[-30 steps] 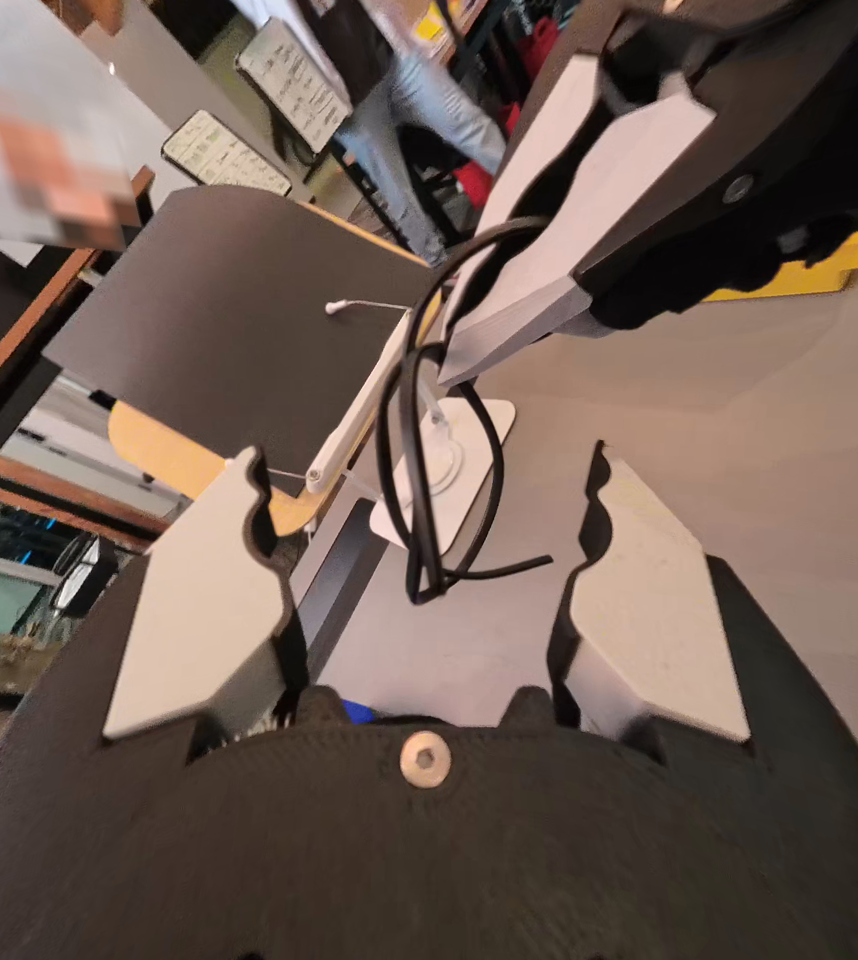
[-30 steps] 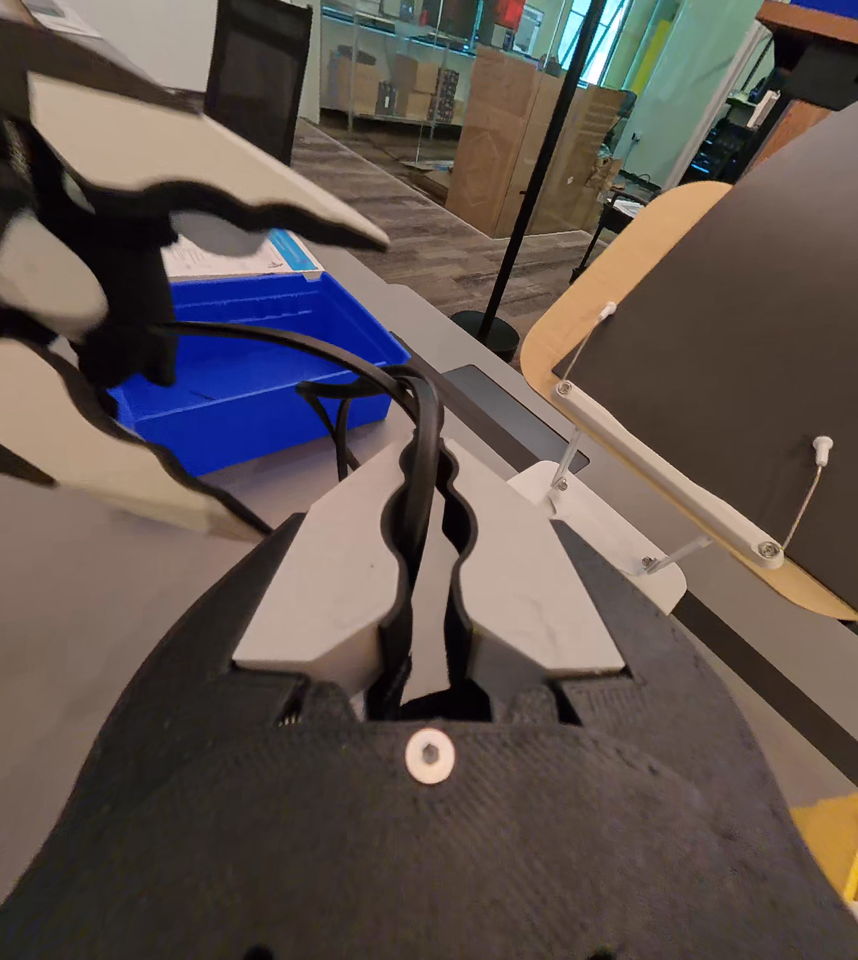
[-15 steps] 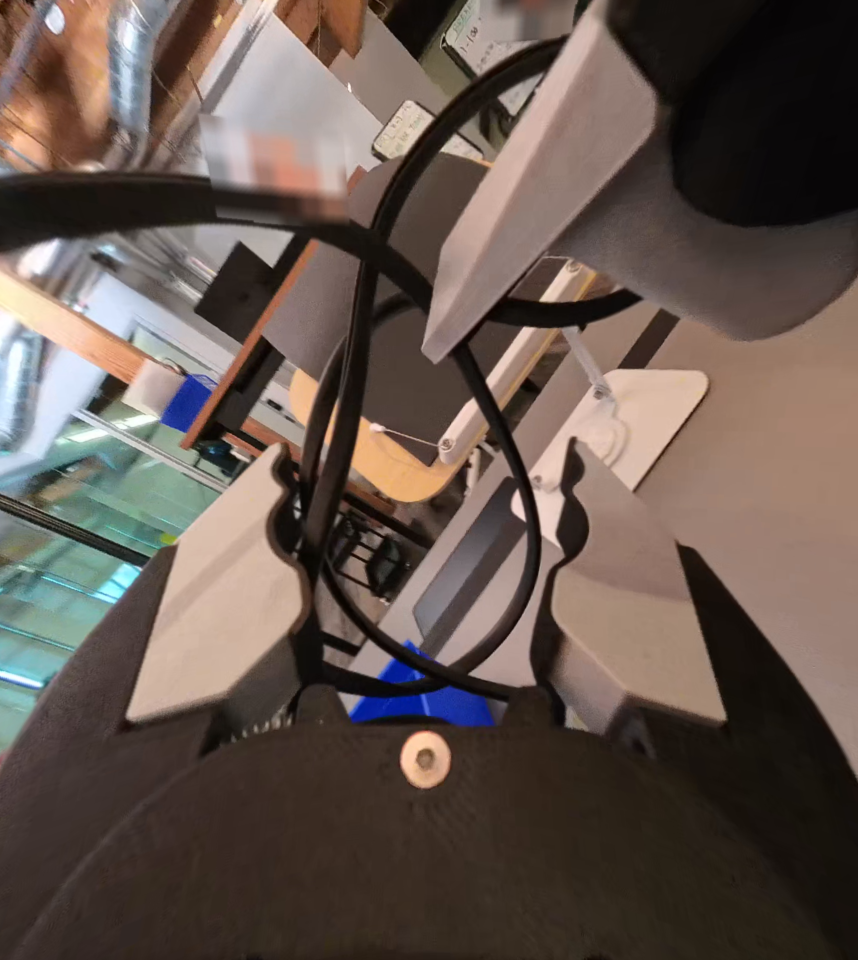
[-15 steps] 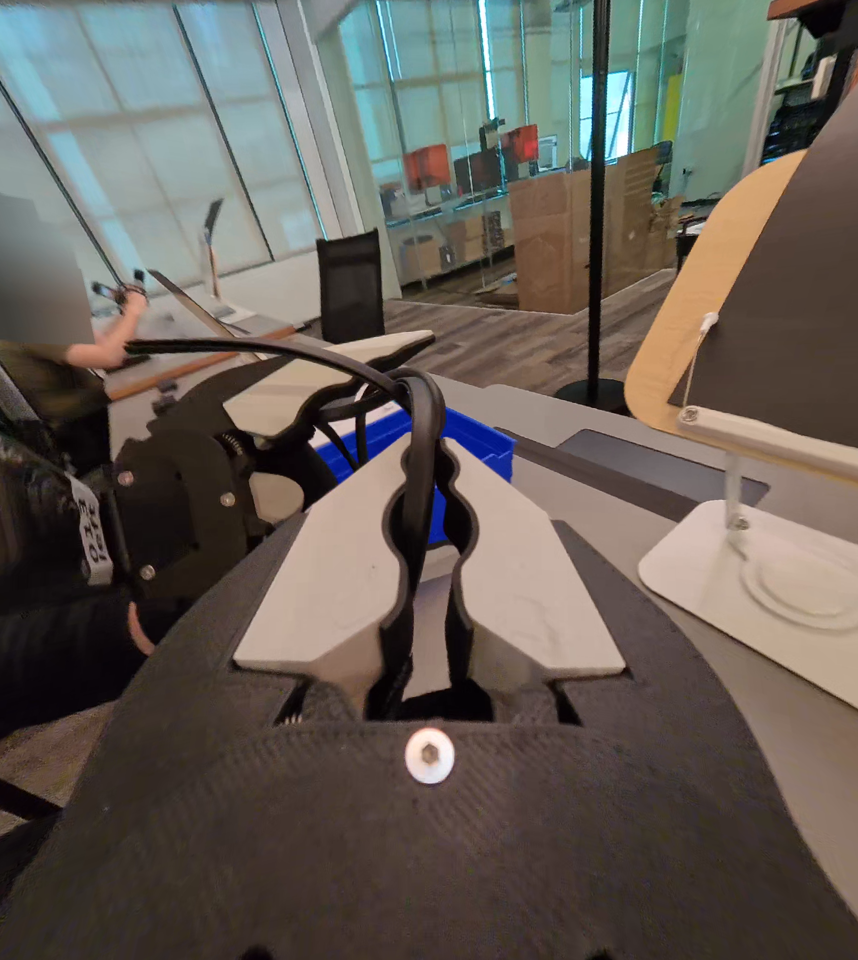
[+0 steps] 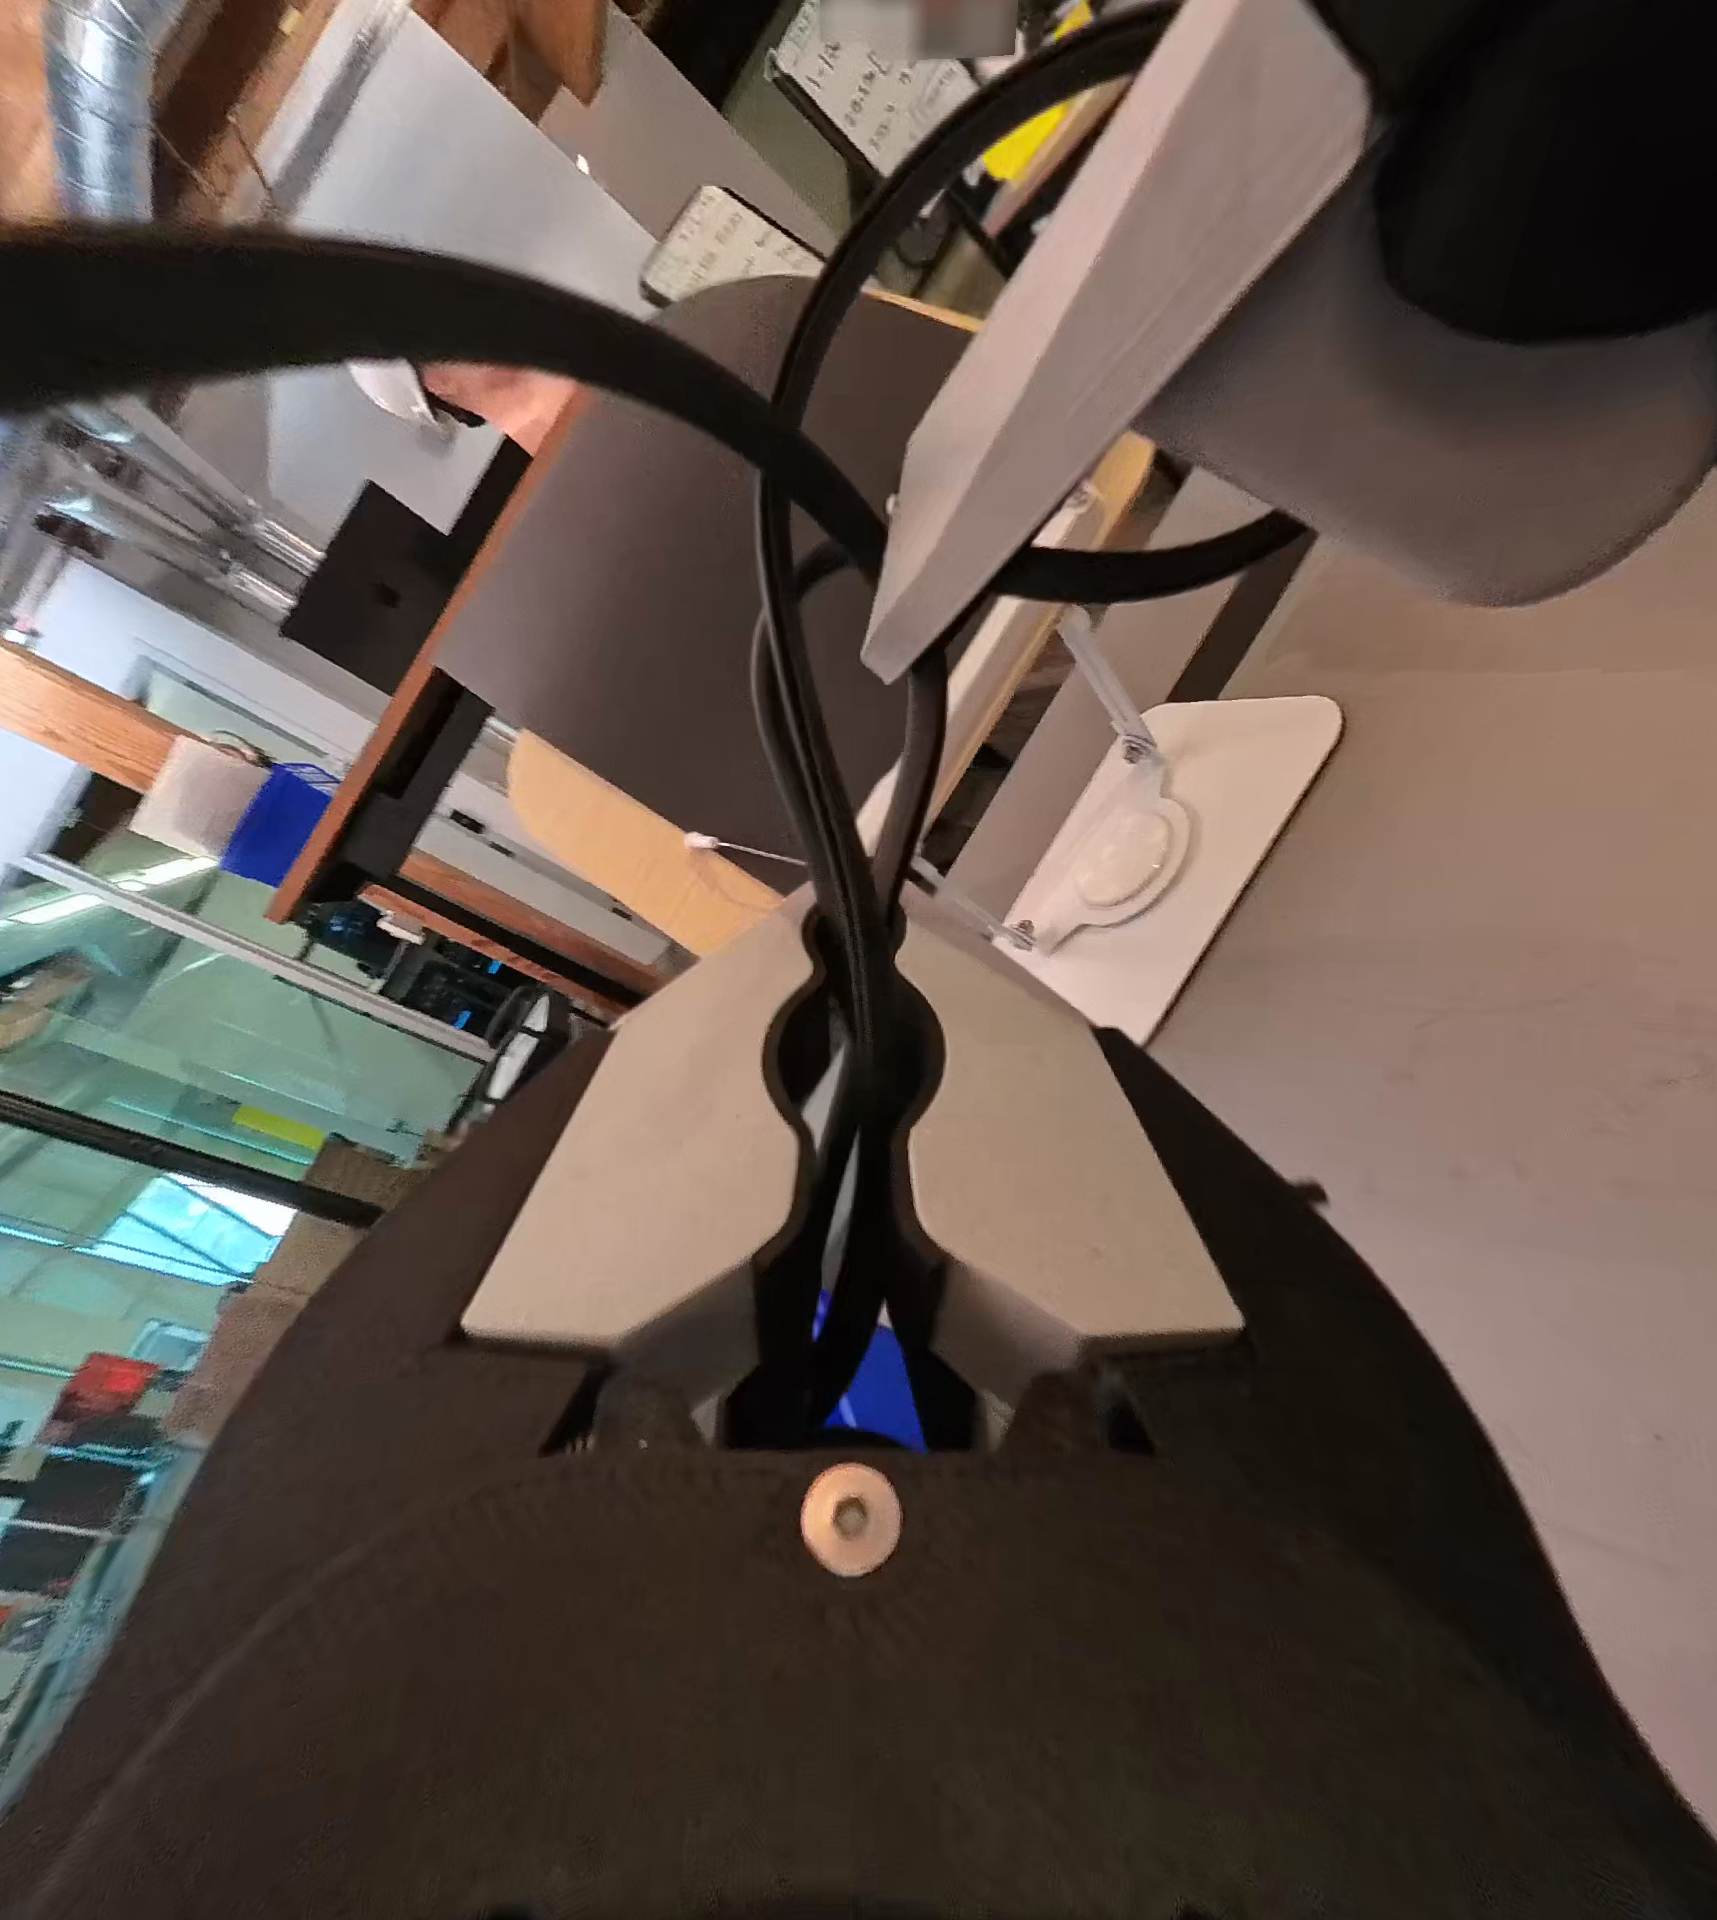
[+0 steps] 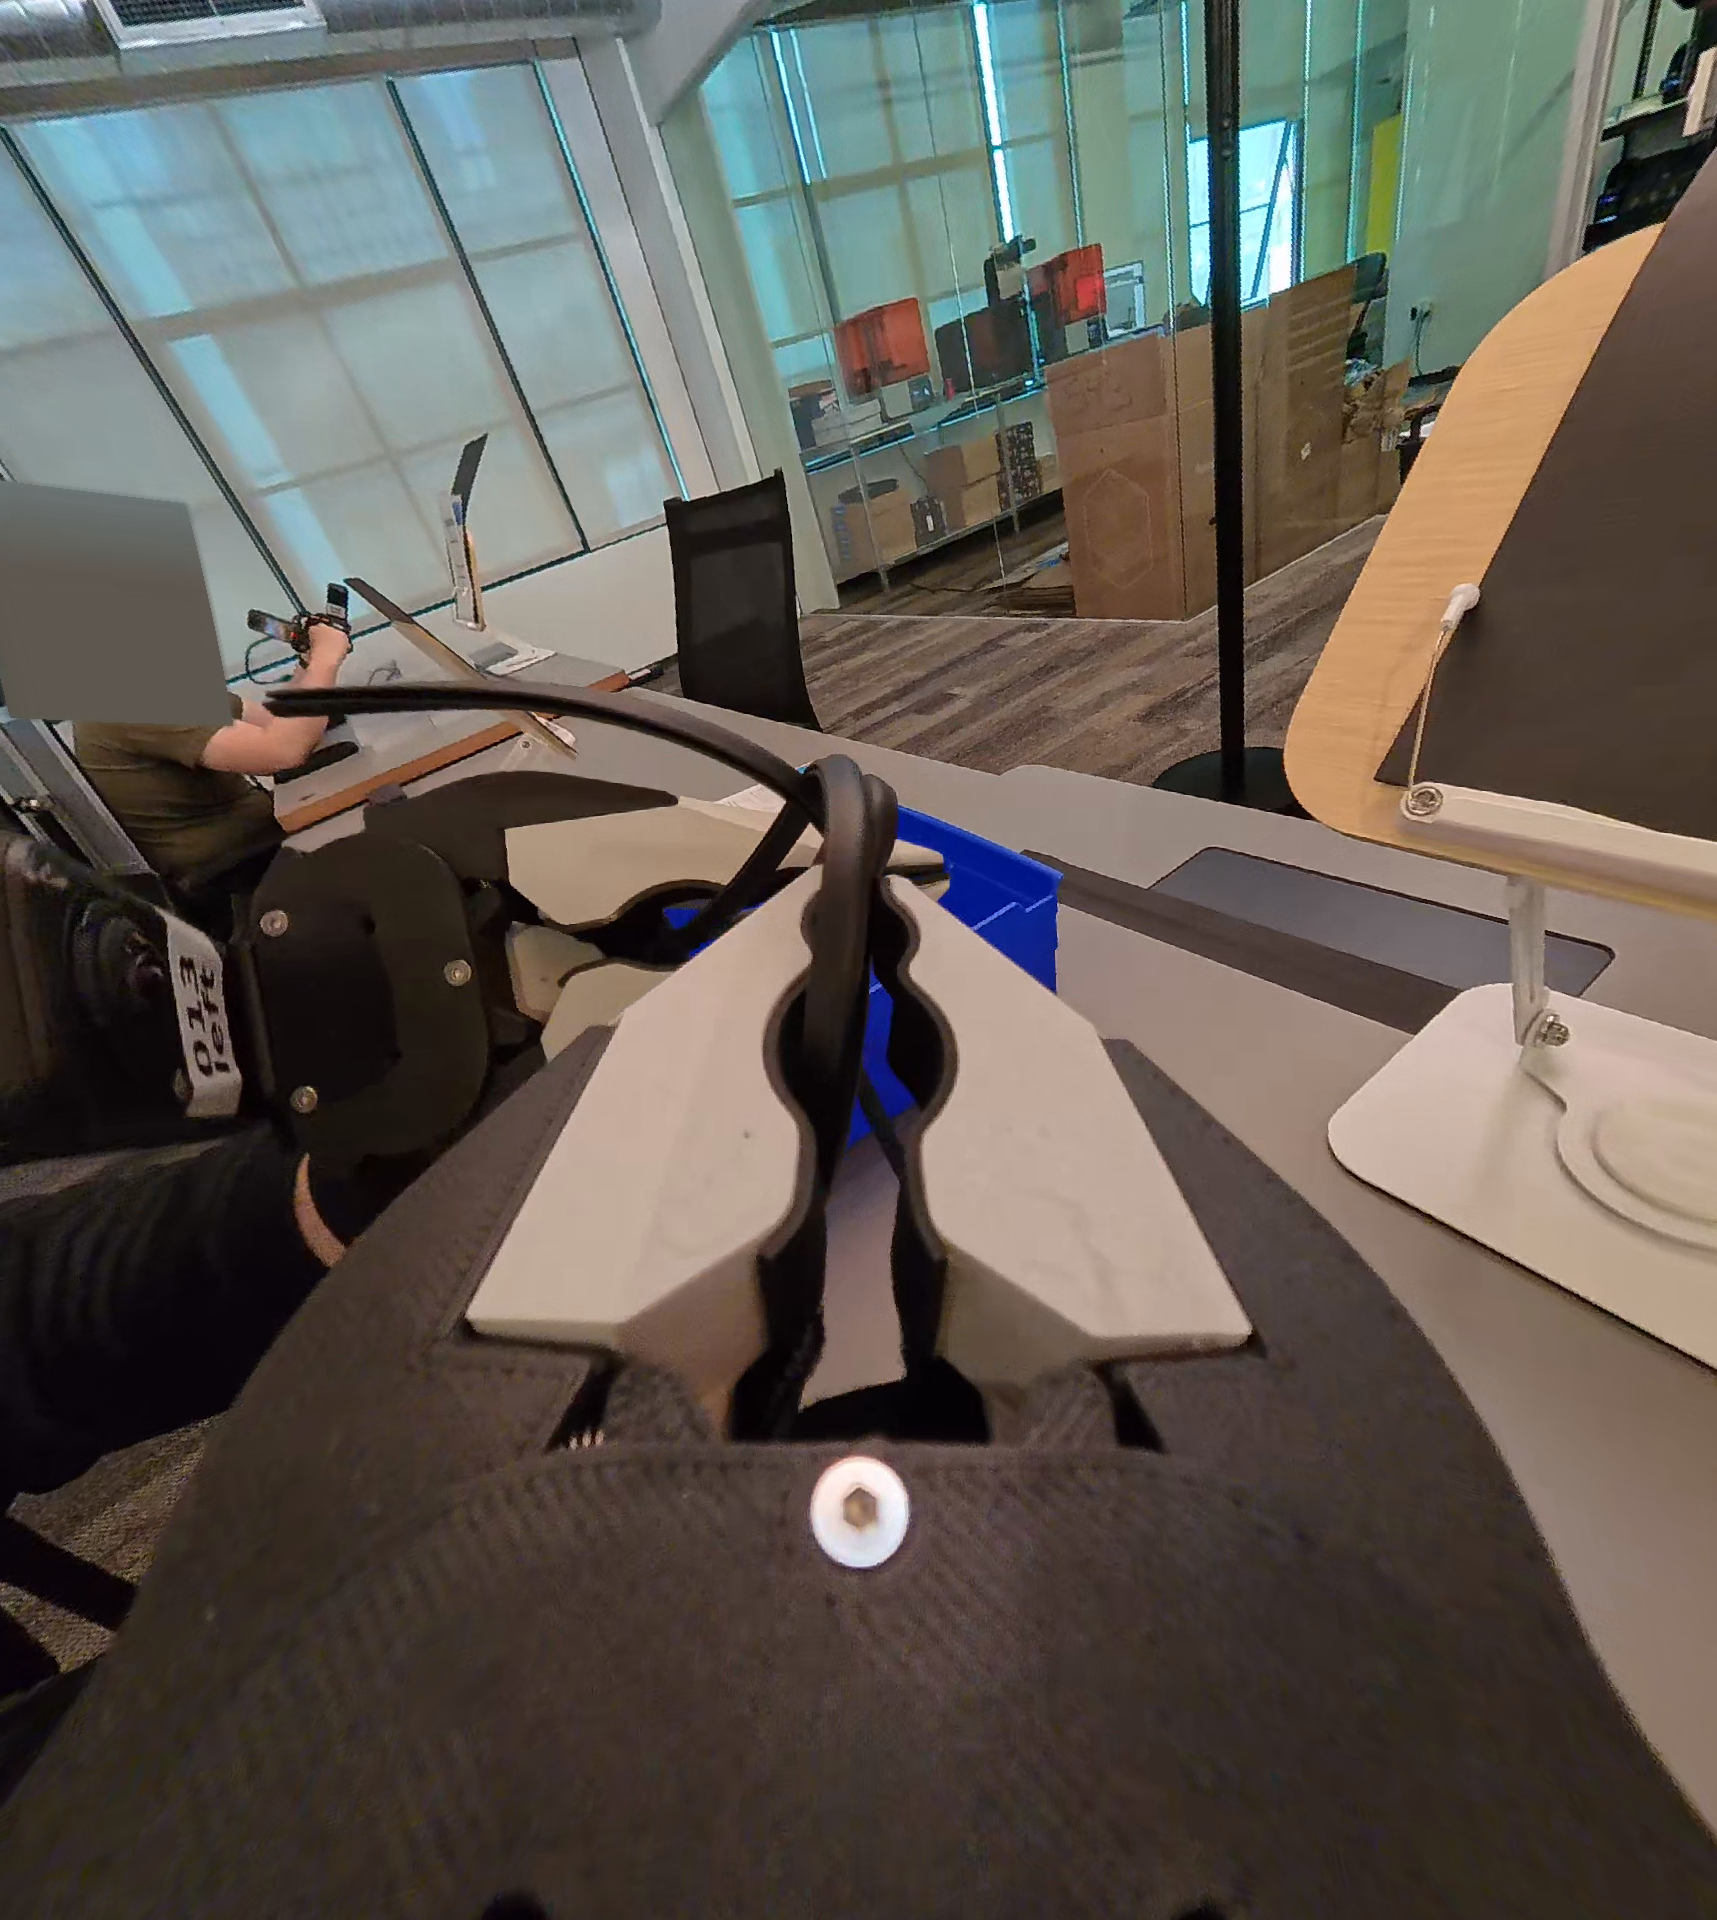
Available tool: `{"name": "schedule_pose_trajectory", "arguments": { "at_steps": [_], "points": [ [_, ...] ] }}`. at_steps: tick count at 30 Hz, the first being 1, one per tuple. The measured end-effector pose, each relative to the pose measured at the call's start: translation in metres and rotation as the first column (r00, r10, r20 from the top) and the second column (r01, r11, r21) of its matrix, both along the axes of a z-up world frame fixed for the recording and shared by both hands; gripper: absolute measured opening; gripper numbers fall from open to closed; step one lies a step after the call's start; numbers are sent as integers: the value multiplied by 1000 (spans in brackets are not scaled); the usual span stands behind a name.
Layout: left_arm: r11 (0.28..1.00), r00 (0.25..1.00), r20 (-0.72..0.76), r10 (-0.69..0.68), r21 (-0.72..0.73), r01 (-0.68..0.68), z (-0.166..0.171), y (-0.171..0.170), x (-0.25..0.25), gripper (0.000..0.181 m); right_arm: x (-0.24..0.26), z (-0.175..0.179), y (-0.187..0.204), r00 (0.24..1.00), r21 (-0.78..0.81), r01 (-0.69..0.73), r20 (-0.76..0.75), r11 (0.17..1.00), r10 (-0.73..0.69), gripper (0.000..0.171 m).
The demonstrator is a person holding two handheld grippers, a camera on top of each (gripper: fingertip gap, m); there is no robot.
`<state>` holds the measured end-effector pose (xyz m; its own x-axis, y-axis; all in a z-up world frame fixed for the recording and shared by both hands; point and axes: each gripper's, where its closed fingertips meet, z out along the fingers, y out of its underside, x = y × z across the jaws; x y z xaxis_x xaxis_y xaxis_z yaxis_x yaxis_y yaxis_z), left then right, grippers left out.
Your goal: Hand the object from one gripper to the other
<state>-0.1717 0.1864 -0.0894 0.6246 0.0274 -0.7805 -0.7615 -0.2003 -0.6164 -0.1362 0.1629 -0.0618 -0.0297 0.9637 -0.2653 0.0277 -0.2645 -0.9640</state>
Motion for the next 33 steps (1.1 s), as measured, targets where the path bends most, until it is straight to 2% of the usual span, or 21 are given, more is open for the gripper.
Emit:
{"name": "schedule_pose_trajectory", "arguments": {
  "at_steps": [2,4,8,11,14,16,18,20,24,26,29,33],
  "points": [
    [999,999,39,-14,-33,15,-3,0,-1,0,0,-1,1,1000,13,6,3,1000,-6,2],
    [997,993,112,-33,-65,41,-5,0,-4,0,0,-2,3,1000,20,6,14,1000,-6,18],
    [981,968,231,-101,-141,136,-7,-4,0,0,2,2,6,1000,57,-1,4,998,0,29],
    [954,904,400,-154,-179,242,-11,-7,4,0,5,5,3,999,85,-45,-3,995,46,46],
    [904,788,577,-214,-188,384,-13,-12,14,0,8,7,-5,993,145,-119,6,982,120,63],
    [832,677,678,-286,-174,526,-12,-22,28,0,14,6,-12,984,210,-177,27,962,175,68],
    [785,578,750,-322,-130,606,-5,-29,35,0,19,9,-10,984,263,-177,21,948,178,72],
    [660,426,810,-402,-66,748,4,-48,56,0,27,15,-20,967,296,-237,-17,925,253,72],
    [435,244,855,-458,-23,900,8,-83,87,0,36,19,-49,911,348,-360,-67,866,406,70],
    [329,196,870,-453,-41,943,2,-98,102,0,36,17,-68,874,359,-428,-71,830,481,78],
    [239,172,863,-474,-62,969,-5,-112,119,0,29,-2,-87,840,310,-519,13,797,542,105],
    [225,178,853,-491,-72,972,-9,-113,125,0,25,-7,-91,823,252,-551,1,796,569,103]
  ]
}}
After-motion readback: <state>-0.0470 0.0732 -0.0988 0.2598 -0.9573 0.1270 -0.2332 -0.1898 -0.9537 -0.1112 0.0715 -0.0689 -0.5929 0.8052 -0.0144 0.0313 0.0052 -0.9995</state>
